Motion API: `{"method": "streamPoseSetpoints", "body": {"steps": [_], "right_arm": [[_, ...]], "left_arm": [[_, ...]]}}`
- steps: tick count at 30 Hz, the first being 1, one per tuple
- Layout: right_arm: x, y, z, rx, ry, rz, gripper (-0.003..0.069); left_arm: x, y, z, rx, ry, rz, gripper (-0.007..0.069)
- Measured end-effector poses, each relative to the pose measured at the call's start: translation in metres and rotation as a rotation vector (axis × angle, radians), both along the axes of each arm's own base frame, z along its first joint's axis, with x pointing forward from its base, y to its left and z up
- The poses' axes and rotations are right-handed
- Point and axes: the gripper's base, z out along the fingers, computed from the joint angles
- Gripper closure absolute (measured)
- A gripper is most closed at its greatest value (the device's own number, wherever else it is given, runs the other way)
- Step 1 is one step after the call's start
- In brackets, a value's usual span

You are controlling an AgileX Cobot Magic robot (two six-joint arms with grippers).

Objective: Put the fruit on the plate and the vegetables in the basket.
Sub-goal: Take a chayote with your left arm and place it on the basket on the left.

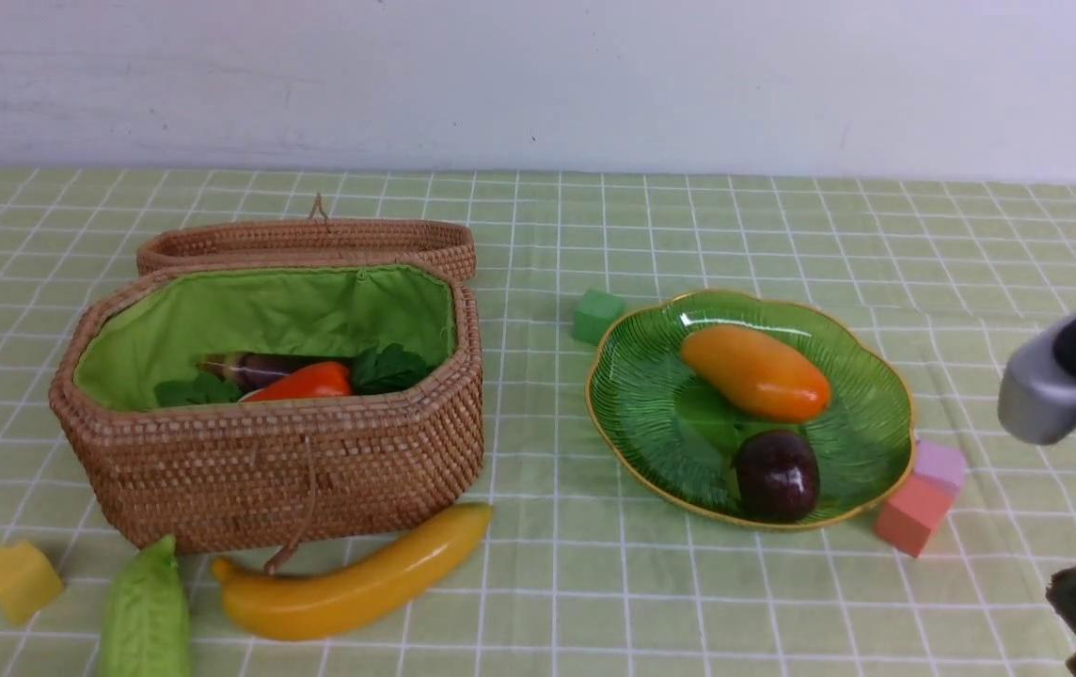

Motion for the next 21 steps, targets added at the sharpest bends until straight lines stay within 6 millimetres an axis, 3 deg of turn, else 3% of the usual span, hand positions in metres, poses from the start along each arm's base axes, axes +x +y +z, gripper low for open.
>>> {"method": "streamPoseSetpoints", "body": {"steps": [3, 6, 10, 12, 16, 19, 21], "right_arm": [[-0.004, -0.005, 0.004, 0.006, -0.027, 0.003, 0.0674], [-0.014, -0.023, 0.018, 0.025, -0.139, 0.008, 0.0673], [-0.03, -0.058, 0.042, 0.18, -0.474, -0.157, 0.0671], [-0.048, -0.079, 0.045, 0.26, -0.683, -0.29, 0.0669], [-0.089, -0.102, 0.021, 0.306, -0.992, -0.482, 0.0666], [-0.105, -0.107, -0.022, 0.257, -1.113, -0.562, 0.0664], [-0.106, -0.108, -0.049, 0.235, -1.111, -0.579, 0.0662]], "left_arm": [[0.0, 0.0, 0.0, 0.0, 0.0, 0.0, 0.0386], [0.0, 0.0, 0.0, 0.0, 0.0, 0.0, 0.0386], [0.0, 0.0, 0.0, 0.0, 0.0, 0.0, 0.0386], [0.0, 0.0, 0.0, 0.0, 0.0, 0.0, 0.0386], [0.0, 0.0, 0.0, 0.0, 0.0, 0.0, 0.0386], [0.0, 0.0, 0.0, 0.0, 0.0, 0.0, 0.0386], [0.0, 0.0, 0.0, 0.0, 0.0, 0.0, 0.0386]]}}
